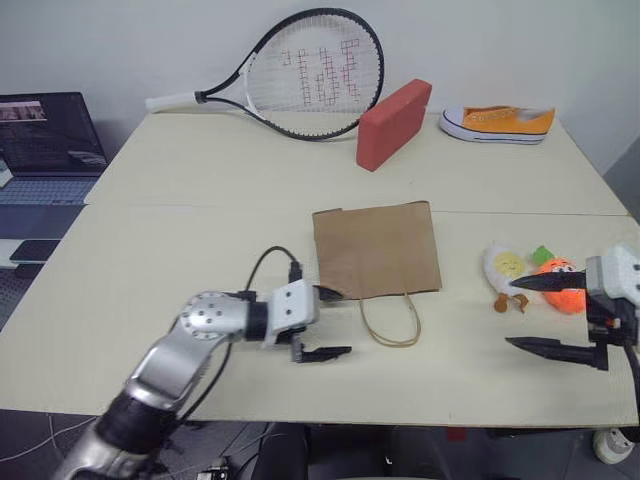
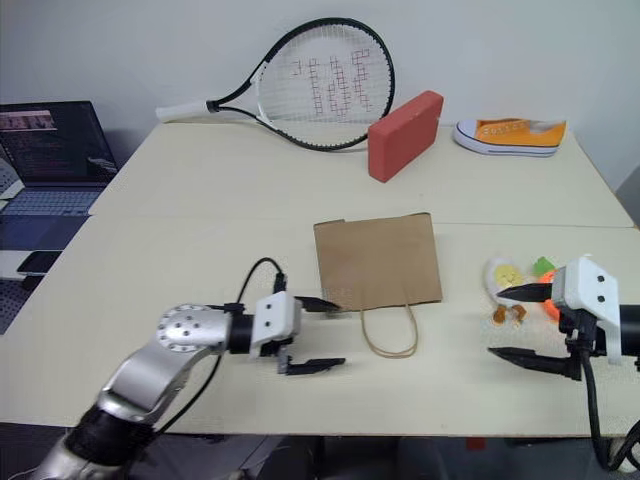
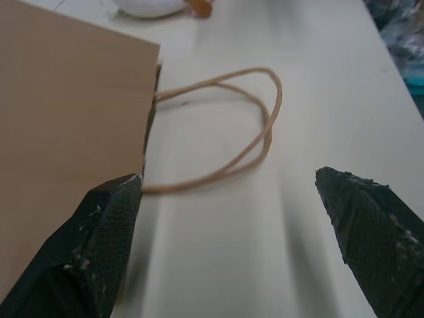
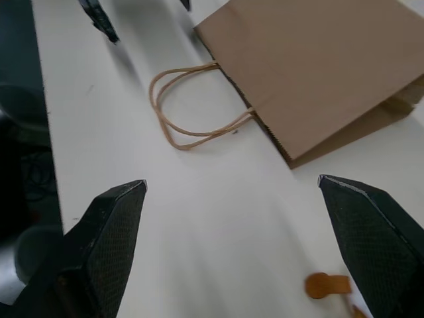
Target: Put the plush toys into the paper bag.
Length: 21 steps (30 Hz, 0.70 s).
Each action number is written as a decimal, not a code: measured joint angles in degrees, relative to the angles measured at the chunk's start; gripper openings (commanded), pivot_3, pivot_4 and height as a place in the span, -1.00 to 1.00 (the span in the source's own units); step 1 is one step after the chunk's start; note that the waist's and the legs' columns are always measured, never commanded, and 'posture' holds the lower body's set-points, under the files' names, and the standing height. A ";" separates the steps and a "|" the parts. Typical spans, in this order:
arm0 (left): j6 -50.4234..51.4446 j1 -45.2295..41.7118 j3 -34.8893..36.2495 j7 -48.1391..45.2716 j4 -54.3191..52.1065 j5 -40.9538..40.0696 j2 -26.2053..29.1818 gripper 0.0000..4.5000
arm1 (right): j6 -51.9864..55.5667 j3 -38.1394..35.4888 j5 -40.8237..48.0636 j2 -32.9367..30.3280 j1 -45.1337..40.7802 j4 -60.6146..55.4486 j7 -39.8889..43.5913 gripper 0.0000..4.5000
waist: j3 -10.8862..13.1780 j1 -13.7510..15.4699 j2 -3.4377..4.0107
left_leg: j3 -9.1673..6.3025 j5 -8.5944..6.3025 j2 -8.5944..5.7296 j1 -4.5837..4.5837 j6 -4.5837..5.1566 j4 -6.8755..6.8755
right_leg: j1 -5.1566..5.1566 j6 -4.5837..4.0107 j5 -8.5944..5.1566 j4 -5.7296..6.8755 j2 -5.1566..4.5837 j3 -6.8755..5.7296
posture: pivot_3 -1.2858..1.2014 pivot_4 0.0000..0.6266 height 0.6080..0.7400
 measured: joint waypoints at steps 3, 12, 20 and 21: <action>-2.26 -2.73 -2.35 0.47 5.01 2.43 -3.81 1.00 | 2.20 -0.91 1.19 0.73 0.27 -1.72 -1.61 0.93 | -0.01 -0.03 -0.01 | -0.01 0.00 0.01 0.00 0.00 0.00 | 0.00 0.01 0.00 -0.01 0.00 -0.02 | 0.03 -0.52 1.00; -9.59 -8.48 -7.63 0.56 16.44 7.94 -12.82 0.82 | 4.57 -1.60 1.66 1.93 1.35 -3.83 -3.96 1.00 | -0.01 0.30 -0.02 | -0.08 0.00 -0.05 -0.04 0.00 -0.03 | 0.02 0.09 0.05 -0.04 0.01 0.00 | 0.03 -0.52 1.00; -15.86 -11.39 -9.42 1.30 24.71 10.82 -16.90 -0.23 | 5.00 -1.79 1.89 1.92 1.19 -3.96 -4.10 1.00 | -0.01 0.35 -0.03 | -0.09 0.00 -0.05 -0.04 0.00 -0.02 | 0.04 0.10 0.06 -0.04 0.01 -0.01 | 0.03 -0.52 1.00; -15.90 -11.79 -9.35 1.05 24.91 10.53 -17.06 -0.37 | 5.07 -1.92 1.91 1.92 1.23 -4.14 -4.11 1.00 | -0.01 0.35 -0.03 | -0.09 0.00 -0.05 -0.04 0.00 -0.02 | 0.04 0.11 0.06 -0.05 0.01 -0.01 | 0.03 -0.52 1.00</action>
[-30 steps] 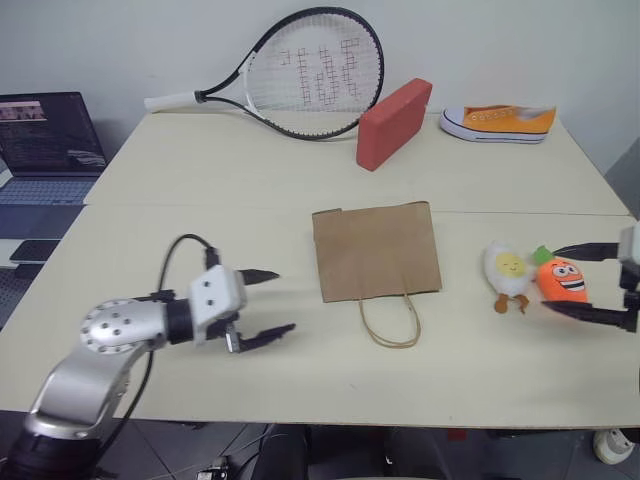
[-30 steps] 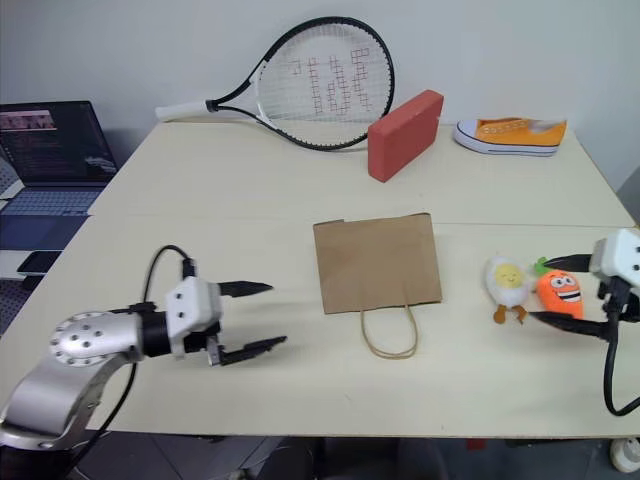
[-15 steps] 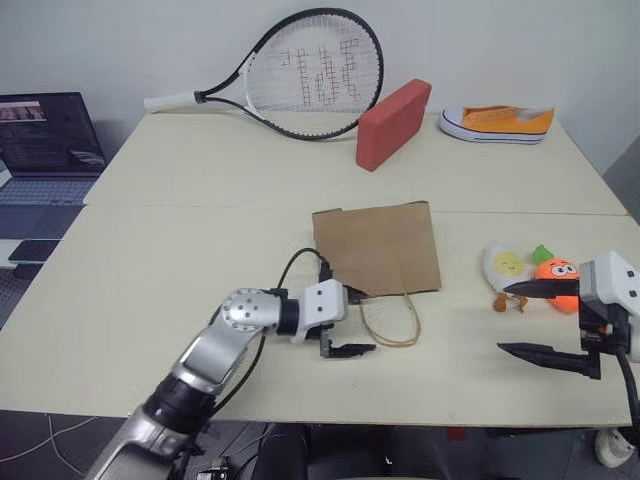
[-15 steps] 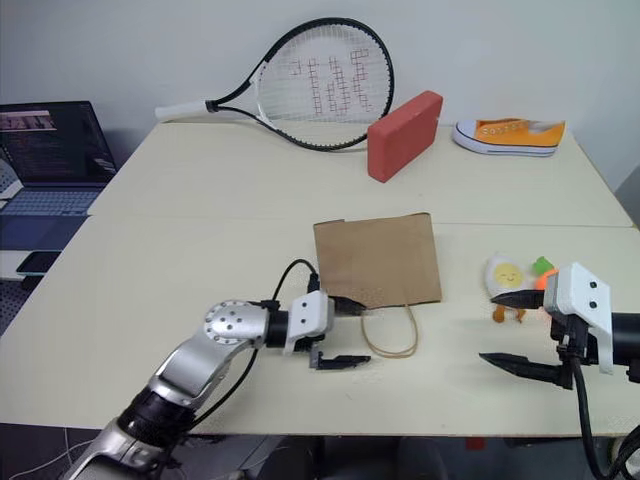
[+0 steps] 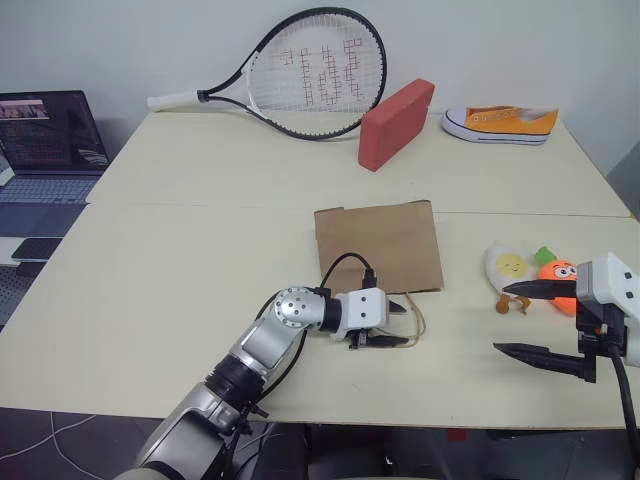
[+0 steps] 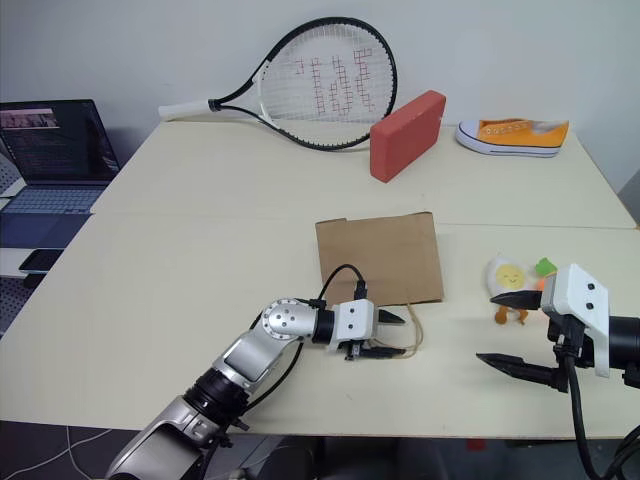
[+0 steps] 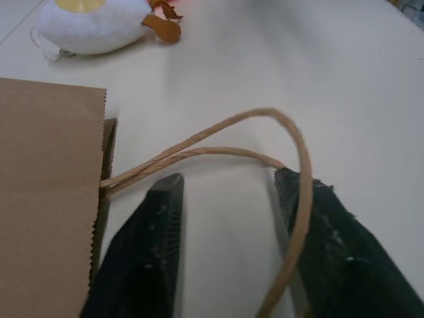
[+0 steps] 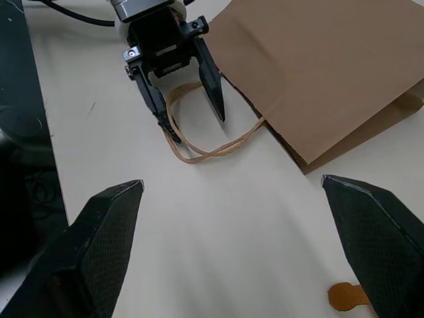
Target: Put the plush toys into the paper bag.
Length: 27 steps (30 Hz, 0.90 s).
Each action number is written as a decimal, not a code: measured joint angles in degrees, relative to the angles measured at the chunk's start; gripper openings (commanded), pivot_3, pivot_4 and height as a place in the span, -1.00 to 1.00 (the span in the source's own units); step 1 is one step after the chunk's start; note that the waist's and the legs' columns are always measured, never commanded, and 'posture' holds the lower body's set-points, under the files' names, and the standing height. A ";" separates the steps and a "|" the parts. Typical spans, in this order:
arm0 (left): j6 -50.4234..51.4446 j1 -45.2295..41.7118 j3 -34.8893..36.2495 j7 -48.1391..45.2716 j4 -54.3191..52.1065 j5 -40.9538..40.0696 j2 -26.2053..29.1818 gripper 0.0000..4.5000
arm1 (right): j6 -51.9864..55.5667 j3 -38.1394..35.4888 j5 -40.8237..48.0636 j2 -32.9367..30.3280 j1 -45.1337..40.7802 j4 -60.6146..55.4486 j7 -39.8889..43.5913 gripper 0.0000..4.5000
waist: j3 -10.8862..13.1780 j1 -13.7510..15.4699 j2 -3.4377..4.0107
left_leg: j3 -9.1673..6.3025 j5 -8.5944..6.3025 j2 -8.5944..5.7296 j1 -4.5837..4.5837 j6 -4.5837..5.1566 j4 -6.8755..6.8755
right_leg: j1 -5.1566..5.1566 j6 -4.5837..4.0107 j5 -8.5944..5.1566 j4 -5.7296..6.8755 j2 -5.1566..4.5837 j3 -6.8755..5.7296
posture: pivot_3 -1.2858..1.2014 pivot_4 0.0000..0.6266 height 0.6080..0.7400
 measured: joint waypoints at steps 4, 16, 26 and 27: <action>4.08 -0.47 2.03 -2.88 -0.78 -4.44 -0.33 -0.91 | 0.47 -0.56 0.15 0.46 0.22 -0.90 -0.71 1.00 | 0.00 0.00 0.00 | -0.02 0.00 0.00 0.00 0.00 0.00 | 0.00 0.01 0.00 -0.01 0.00 -0.01 | 0.03 -0.52 1.00; 29.22 -6.97 13.78 -1.80 -9.20 -20.76 -2.62 -1.00 | 7.32 6.93 2.40 11.64 -3.79 -7.41 -18.20 0.60 | 0.00 -0.05 -0.01 | -0.16 0.00 0.00 -0.04 0.00 0.00 | 0.03 0.10 0.06 -0.07 0.07 -0.02 | 0.03 -0.52 1.00; 38.77 -10.21 16.60 4.17 -10.75 -25.21 -5.37 -1.00 | 9.46 23.85 -1.20 27.33 -13.08 -6.56 -36.13 -0.99 | -0.03 -0.51 0.02 | -0.84 0.01 0.11 -0.42 0.00 0.00 | 0.05 0.29 0.19 -0.34 0.58 -0.03 | 0.03 -0.52 1.00; 39.32 -10.26 16.87 4.52 -10.77 -25.55 -5.53 -1.00 | 9.14 25.94 -2.92 29.07 -14.55 -5.47 -37.99 -0.99 | -0.04 -0.58 0.03 | -0.88 0.01 0.09 -0.44 0.00 0.00 | 0.04 0.27 0.19 -0.34 0.59 -0.02 | 0.03 -0.52 1.00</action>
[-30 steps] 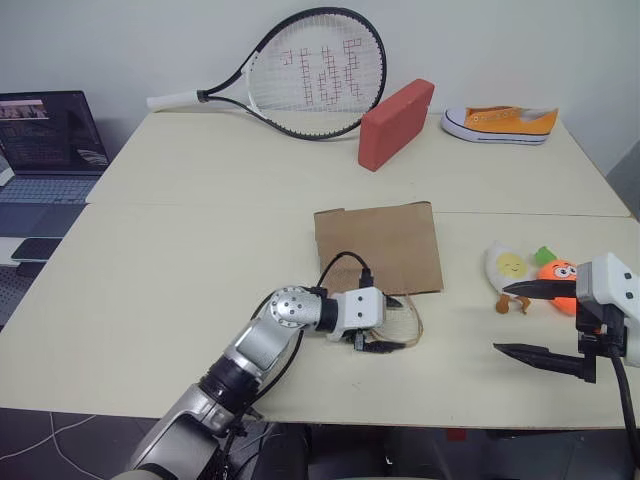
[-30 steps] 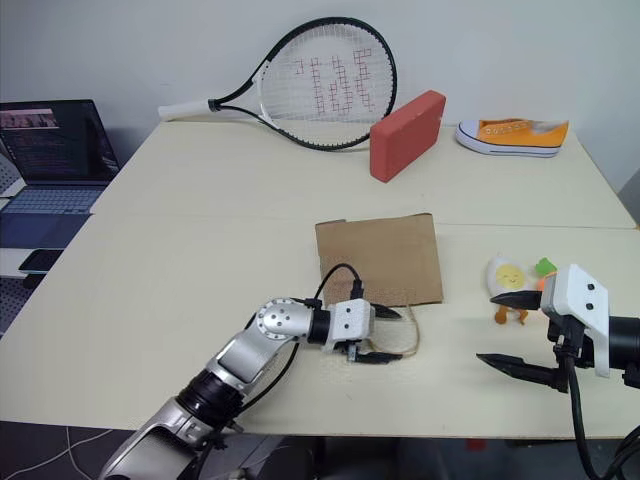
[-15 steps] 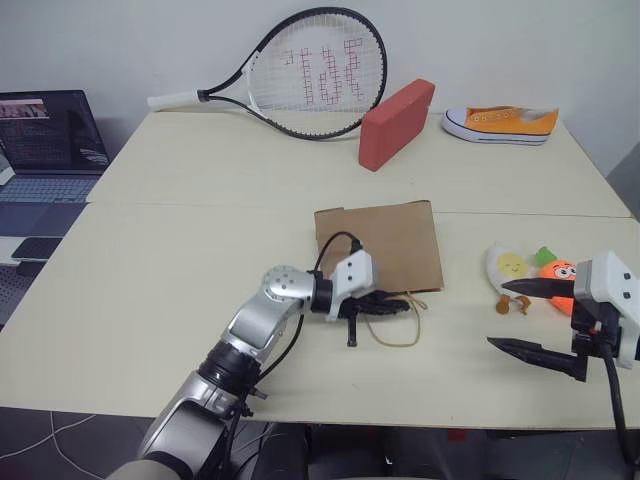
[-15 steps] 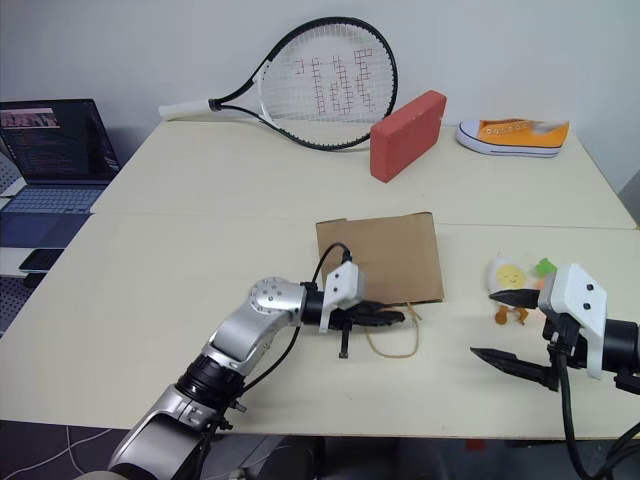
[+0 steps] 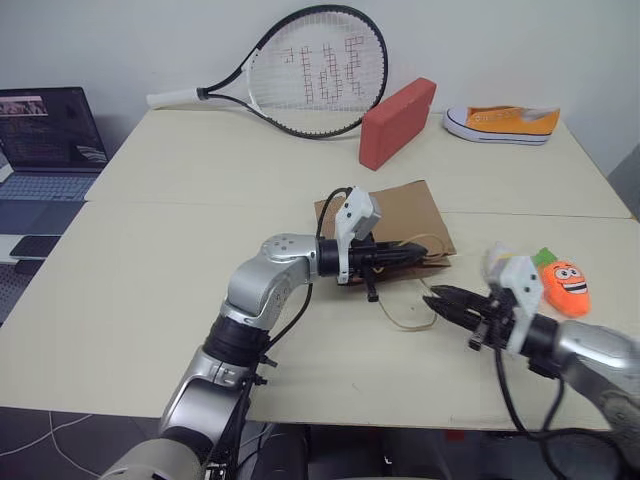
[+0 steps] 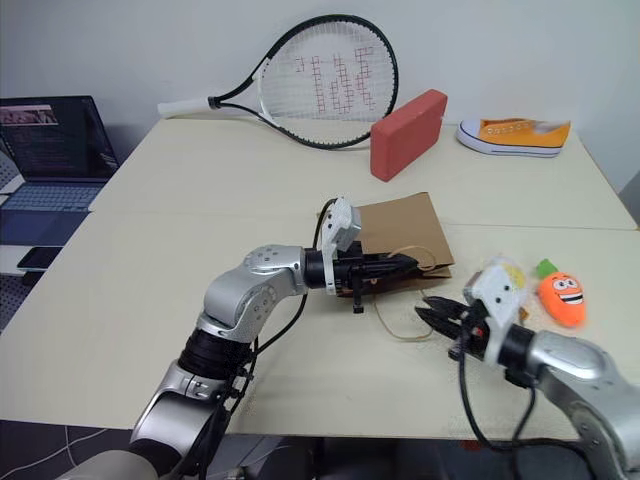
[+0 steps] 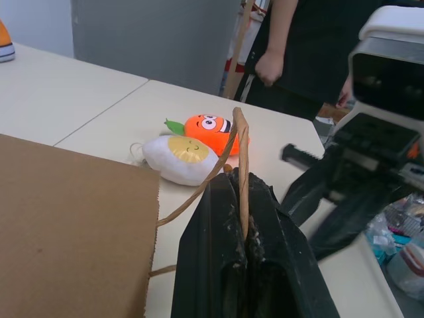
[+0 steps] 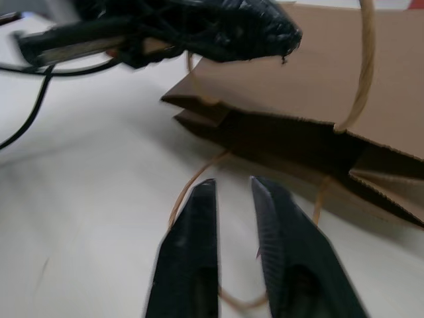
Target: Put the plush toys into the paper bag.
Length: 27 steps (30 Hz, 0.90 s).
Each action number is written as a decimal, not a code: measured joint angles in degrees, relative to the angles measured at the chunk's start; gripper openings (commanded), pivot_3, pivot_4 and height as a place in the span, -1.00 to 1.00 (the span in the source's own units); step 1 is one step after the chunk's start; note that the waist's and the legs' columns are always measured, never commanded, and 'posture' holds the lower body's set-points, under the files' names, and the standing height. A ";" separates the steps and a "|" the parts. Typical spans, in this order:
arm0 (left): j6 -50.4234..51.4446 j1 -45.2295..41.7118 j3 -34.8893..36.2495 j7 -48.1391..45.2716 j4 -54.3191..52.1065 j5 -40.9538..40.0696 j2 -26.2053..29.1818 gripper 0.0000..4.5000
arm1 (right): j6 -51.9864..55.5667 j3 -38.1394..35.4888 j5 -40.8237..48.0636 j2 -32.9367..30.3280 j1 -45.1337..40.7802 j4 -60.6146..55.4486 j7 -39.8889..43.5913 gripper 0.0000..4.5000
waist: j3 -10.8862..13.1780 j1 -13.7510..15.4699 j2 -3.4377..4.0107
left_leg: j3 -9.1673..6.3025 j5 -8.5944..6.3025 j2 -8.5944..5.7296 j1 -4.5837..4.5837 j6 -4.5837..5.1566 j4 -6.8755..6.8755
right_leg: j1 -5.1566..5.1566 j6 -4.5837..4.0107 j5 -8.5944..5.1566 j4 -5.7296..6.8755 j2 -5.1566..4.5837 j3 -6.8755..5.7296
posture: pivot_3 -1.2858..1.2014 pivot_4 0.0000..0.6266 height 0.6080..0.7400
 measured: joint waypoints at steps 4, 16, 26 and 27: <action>1.76 -0.38 1.86 1.32 -0.33 -1.68 0.02 -1.00 | -3.85 6.60 -7.06 5.15 -3.24 5.56 -5.44 -0.99 | 0.00 -0.13 0.01 | -0.21 0.00 -0.05 -0.11 0.00 -0.03 | -0.03 -0.09 0.16 0.00 0.07 -0.01 | 0.03 -0.52 1.00; 7.87 -2.10 6.75 5.87 -1.98 -8.00 -1.56 -1.00 | -17.35 14.14 -21.84 16.94 -7.12 19.97 -13.47 -0.99 | -0.01 -0.29 0.02 | -0.38 0.01 -0.08 -0.17 -0.02 -0.03 | -0.04 0.13 0.34 0.03 0.13 -0.04 | 0.03 -0.52 1.00; 10.57 -2.41 8.19 8.37 -2.33 -10.82 -1.61 -1.00 | -25.25 14.05 -28.85 25.36 -11.44 32.20 -20.75 -0.99 | -0.01 -0.39 0.03 | -0.39 0.01 -0.08 -0.15 -0.02 -0.04 | -0.05 0.09 0.36 0.06 0.15 -0.04 | 0.03 -0.52 1.00; 10.61 -2.42 8.25 8.47 -2.33 -10.90 -1.58 -1.00 | -26.04 14.02 -29.18 25.67 -11.52 33.36 -20.98 -0.99 | -0.01 -0.40 0.03 | -0.38 0.01 -0.08 -0.15 -0.02 -0.04 | -0.05 0.09 0.36 0.06 0.15 -0.04 | 0.03 -0.52 1.00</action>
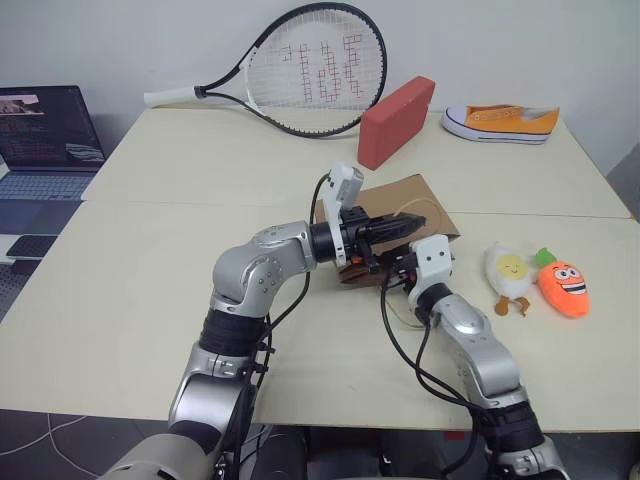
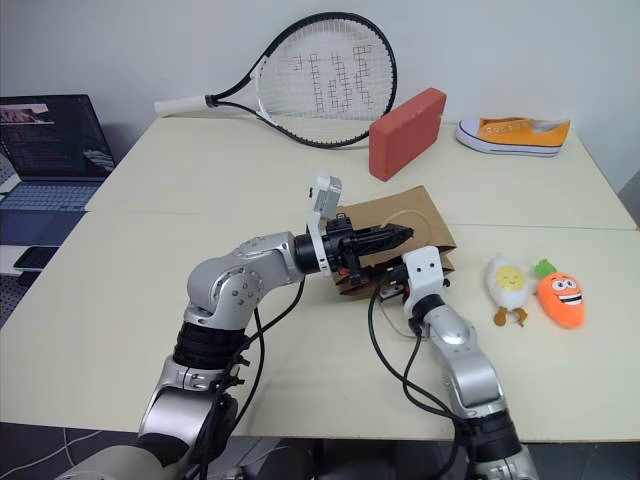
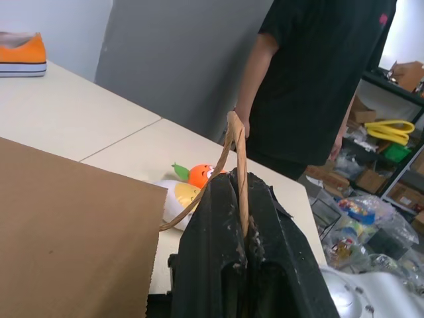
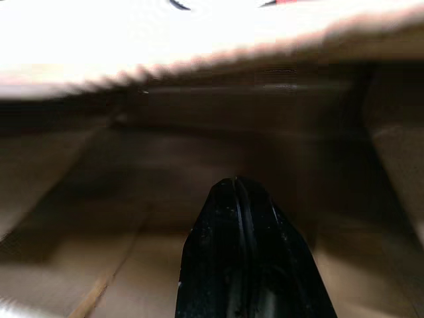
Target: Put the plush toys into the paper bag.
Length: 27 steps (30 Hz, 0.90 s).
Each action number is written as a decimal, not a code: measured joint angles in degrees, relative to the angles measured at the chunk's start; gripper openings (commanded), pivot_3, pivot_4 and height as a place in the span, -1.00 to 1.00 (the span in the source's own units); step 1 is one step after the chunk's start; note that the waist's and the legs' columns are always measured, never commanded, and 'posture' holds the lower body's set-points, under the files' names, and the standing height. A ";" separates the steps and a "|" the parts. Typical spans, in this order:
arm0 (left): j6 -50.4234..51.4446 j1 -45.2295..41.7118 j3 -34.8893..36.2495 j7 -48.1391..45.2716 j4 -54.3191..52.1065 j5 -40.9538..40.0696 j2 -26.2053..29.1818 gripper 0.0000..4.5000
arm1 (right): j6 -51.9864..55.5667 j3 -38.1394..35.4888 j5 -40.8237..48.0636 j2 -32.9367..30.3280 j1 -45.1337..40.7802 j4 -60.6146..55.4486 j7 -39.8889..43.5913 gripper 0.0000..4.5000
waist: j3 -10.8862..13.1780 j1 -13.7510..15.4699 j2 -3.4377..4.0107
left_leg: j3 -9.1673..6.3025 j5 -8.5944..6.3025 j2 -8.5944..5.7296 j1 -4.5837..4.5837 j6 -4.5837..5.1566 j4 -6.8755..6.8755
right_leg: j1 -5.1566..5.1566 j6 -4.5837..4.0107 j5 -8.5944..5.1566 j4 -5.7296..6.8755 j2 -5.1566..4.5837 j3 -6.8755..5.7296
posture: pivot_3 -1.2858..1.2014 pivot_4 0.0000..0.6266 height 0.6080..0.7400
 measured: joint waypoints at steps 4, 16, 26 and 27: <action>0.35 -0.96 1.45 1.25 0.50 -0.86 0.03 -1.00 | -2.33 -0.12 -0.67 0.61 0.32 5.22 -0.37 -0.99 | 0.00 0.03 0.00 | -0.01 0.00 0.00 -0.01 0.00 0.01 | 0.00 -0.02 0.01 0.00 0.00 0.00 | 0.03 -0.52 1.00; -3.66 -13.31 7.80 2.57 5.32 -0.87 3.79 -1.00 | -2.74 -0.46 -2.18 2.04 0.48 6.15 -0.30 -0.99 | -0.02 -0.04 0.00 | -0.01 0.00 0.01 0.09 0.00 0.01 | 0.08 -0.02 0.01 0.00 0.03 0.01 | 0.03 -0.52 1.00; -9.30 -14.97 4.11 1.53 4.56 4.23 5.78 -1.00 | -2.10 -0.41 -2.65 3.08 0.12 6.29 -0.26 -0.99 | -0.02 -0.10 0.01 | -0.01 0.00 0.04 0.14 0.00 -0.01 | 0.10 -0.02 0.02 0.01 0.05 0.01 | 0.03 -0.52 1.00; -10.02 -14.90 3.55 1.31 4.50 4.93 6.11 -1.00 | -1.99 -0.40 -2.67 3.09 0.07 6.29 -0.25 -0.99 | -0.02 -0.10 0.01 | -0.01 0.00 0.04 0.14 0.00 -0.01 | 0.10 -0.02 0.02 0.01 0.06 0.01 | 0.03 -0.52 1.00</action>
